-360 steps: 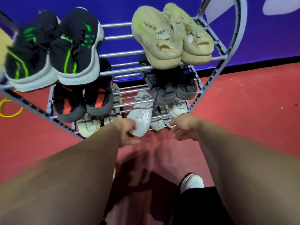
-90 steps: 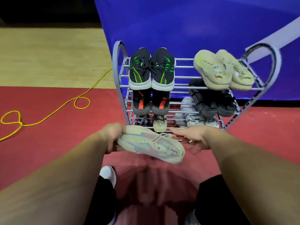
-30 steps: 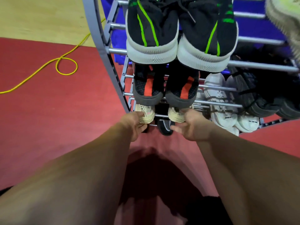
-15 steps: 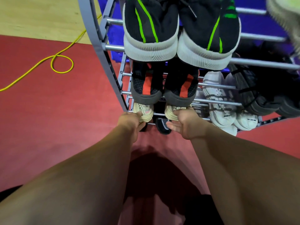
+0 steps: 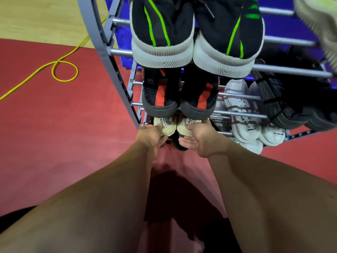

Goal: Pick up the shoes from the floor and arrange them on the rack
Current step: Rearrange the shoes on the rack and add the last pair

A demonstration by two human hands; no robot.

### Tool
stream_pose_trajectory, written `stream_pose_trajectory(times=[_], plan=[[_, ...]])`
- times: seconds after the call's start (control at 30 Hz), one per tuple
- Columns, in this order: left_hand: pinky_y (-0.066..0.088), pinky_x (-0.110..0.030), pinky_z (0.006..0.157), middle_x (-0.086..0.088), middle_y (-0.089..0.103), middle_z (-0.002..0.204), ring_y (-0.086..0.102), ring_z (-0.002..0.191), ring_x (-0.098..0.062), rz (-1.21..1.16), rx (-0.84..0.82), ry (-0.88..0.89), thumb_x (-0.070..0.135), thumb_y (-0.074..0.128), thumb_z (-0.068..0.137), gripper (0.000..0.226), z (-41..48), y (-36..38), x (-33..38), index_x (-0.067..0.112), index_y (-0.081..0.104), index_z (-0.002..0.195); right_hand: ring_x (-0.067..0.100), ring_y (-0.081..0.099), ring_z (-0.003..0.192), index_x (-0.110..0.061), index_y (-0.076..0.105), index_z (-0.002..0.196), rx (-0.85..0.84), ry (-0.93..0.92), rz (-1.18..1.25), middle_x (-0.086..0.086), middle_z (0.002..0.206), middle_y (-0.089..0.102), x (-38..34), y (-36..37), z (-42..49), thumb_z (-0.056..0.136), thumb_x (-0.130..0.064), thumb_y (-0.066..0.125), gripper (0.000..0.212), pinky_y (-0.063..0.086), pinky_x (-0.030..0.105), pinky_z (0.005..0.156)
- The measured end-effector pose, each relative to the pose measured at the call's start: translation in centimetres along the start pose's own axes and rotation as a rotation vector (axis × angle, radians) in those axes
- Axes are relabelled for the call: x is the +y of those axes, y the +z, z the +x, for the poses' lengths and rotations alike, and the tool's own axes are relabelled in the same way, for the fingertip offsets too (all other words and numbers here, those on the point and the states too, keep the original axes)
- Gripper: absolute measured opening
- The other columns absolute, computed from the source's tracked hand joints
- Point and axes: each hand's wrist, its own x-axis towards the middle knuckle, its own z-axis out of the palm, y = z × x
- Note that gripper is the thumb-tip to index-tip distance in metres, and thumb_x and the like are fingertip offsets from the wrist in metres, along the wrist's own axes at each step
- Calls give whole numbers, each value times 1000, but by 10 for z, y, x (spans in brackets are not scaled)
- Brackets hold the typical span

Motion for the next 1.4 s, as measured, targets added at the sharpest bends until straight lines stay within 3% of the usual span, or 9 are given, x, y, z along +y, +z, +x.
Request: stream_pose_trajectory(times=[0.13,0.47,0.7,0.97,1.1,1.17,1.23,1.3,1.4], plan=[[64,-30,68,-18,70,117,73,98,-29,-40,-3,-30,8,65,96,29,1,-1,2,2,56,123,36,75,81,-27,36,139,-10,-3,-4,28,114,63,2,5,-3,101,-9,59,48,64,40,55],[63,-33,79,-9,74,113,75,91,-22,-72,31,34,15,69,95,14,2,4,11,14,55,97,31,75,77,-26,38,137,-3,-14,-4,25,113,64,3,10,-10,102,-13,59,43,62,35,52],[62,-32,83,-7,73,113,75,86,-19,5,2,18,19,69,95,26,4,2,11,10,56,117,29,76,78,-27,42,136,9,-39,20,22,117,63,0,13,-11,99,-21,67,45,64,36,56],[63,-32,77,-9,73,112,75,95,-22,-20,-5,37,23,71,93,29,9,2,7,15,54,115,28,75,81,-32,47,138,-1,-29,-46,20,118,64,0,10,-12,99,-28,66,43,64,33,56],[63,-31,63,-10,77,100,77,81,-23,-59,54,-50,28,55,91,36,-8,8,7,12,62,122,31,74,78,-31,49,136,-31,-10,-112,19,121,61,-6,-2,-23,101,-28,63,37,61,35,48],[59,-30,59,-9,70,97,71,79,-24,-47,73,-113,27,42,96,28,-22,13,3,12,61,110,28,72,72,-28,52,131,-4,-34,-160,16,122,63,-10,-12,-28,103,-26,58,28,60,34,47],[48,-26,51,-9,59,78,58,62,-22,92,33,-177,23,38,99,22,-39,20,-9,17,56,89,24,70,67,-25,57,128,7,-46,-193,12,120,67,-13,-26,-34,104,-26,54,25,58,30,46],[44,-23,46,-9,57,66,53,50,-21,387,-40,-176,22,48,99,22,-57,32,-28,13,57,80,21,67,66,-16,63,118,15,-34,-194,7,113,67,-13,-45,-41,104,-28,53,20,58,29,50],[48,-25,51,-9,65,75,59,55,-20,594,-193,-76,18,55,96,13,-76,64,-54,12,61,86,21,64,65,-16,59,105,66,-13,-171,9,103,67,-8,-88,-50,104,-25,53,11,57,32,60]])
